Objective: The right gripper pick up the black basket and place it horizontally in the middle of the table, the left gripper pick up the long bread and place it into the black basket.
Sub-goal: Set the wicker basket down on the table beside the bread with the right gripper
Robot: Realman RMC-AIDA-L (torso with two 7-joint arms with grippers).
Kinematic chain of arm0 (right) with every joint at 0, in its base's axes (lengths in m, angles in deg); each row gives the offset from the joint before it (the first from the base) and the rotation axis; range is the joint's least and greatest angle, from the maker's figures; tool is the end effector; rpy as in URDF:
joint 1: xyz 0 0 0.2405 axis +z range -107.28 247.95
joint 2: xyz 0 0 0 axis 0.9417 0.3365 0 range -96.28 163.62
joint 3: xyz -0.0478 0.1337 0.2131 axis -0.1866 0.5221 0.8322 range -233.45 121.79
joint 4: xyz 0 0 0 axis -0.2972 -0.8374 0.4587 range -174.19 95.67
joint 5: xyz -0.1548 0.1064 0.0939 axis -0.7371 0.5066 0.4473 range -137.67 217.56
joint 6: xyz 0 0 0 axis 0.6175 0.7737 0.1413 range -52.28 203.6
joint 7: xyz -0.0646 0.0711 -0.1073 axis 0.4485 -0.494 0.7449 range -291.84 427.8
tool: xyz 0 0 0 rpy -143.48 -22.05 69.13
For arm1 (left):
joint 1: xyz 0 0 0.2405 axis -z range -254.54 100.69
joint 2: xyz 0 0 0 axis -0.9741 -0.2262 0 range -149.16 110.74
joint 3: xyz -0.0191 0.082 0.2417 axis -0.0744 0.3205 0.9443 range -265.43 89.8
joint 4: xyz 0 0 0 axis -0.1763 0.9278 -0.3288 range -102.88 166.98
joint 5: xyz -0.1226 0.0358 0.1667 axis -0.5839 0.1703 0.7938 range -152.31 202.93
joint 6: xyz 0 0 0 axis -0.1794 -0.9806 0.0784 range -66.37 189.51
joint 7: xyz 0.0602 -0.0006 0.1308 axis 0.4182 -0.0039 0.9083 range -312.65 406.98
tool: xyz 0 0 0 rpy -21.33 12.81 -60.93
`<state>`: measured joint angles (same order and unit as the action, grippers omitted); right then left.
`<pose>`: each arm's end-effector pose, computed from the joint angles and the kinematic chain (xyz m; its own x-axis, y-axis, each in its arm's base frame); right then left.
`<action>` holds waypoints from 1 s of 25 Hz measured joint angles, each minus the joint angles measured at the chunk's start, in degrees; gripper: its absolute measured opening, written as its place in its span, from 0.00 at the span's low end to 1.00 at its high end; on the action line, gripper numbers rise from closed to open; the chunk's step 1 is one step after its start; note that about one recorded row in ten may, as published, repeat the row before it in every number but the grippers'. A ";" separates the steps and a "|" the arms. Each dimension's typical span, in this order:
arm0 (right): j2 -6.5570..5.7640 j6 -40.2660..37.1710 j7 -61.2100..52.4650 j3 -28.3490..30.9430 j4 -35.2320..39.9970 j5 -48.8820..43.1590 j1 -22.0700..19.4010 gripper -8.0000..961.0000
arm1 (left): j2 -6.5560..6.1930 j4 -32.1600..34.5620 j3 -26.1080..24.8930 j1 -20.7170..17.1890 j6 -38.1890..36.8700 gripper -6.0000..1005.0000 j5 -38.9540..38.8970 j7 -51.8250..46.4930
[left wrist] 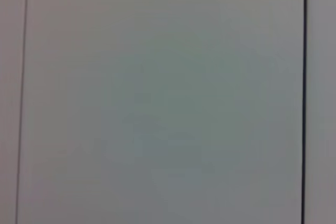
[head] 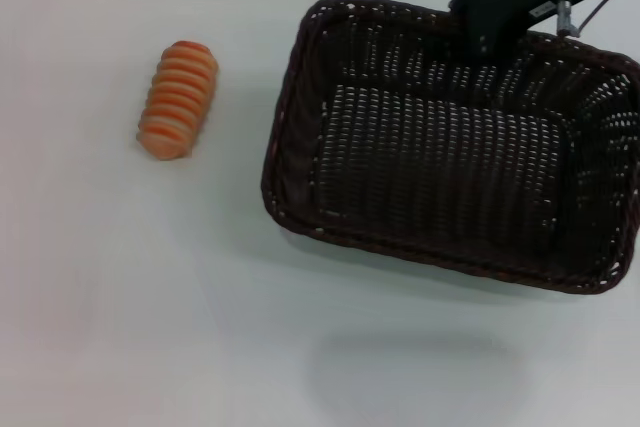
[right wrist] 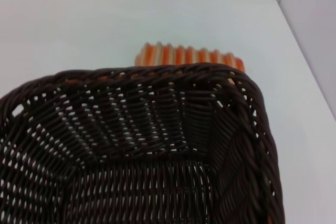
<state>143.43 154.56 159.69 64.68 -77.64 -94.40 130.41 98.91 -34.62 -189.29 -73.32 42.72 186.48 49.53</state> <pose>0.1311 0.4516 0.0218 0.9857 0.0662 0.1553 0.0994 -0.9711 -0.2169 -0.3283 0.3470 0.1461 0.7185 -0.0361 0.6946 0.6760 0.2714 -0.6851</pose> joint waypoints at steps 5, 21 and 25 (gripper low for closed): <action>0.08 -0.01 0.29 0.14 0.26 1.96 0.30 0.16 | -0.05 1.49 -0.06 1.71 -0.64 0.85 0.17 0.09; 0.80 2.36 0.77 -0.81 3.85 3.20 1.04 0.16 | -0.09 10.88 -8.69 9.46 -3.01 0.85 0.82 1.85; 0.80 2.80 0.58 -0.81 3.84 3.21 0.50 0.16 | -0.13 12.40 -10.61 10.77 -3.25 0.85 0.82 2.52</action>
<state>144.24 157.36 160.27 63.87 -73.80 -91.19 130.92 98.78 -22.22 -199.90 -62.55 39.47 187.31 52.05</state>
